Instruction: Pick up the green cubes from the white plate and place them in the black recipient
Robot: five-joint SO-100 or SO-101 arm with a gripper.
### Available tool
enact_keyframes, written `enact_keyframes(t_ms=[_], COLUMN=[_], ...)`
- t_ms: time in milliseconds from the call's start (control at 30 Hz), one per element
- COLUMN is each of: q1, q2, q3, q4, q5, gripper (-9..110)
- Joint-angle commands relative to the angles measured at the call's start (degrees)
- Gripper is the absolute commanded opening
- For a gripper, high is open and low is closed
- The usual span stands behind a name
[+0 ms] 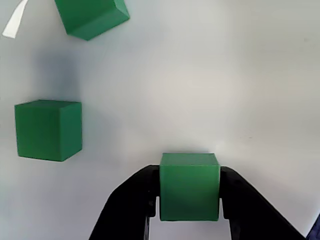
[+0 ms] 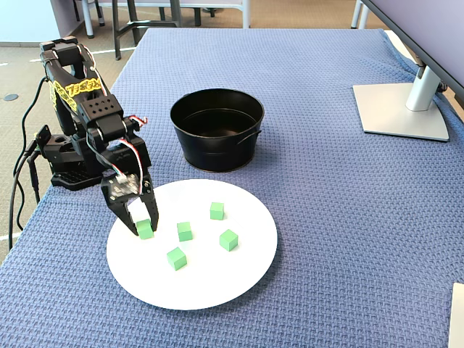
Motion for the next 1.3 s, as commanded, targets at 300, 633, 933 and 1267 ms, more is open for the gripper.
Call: enact_keyframes(t_ms=[300, 633, 933, 1267], q1=[-22.2, -53.3, -62.3, -60.1], q2=[23.6, 7.6, 0.0, 6.0], q3=[-29.2, -51.2, -45.3, -45.6], q4=[38.0, 49.5, 43.5, 46.6], q5=[33.6, 53.0, 56.0, 52.0], gripper=[0, 0, 8, 42])
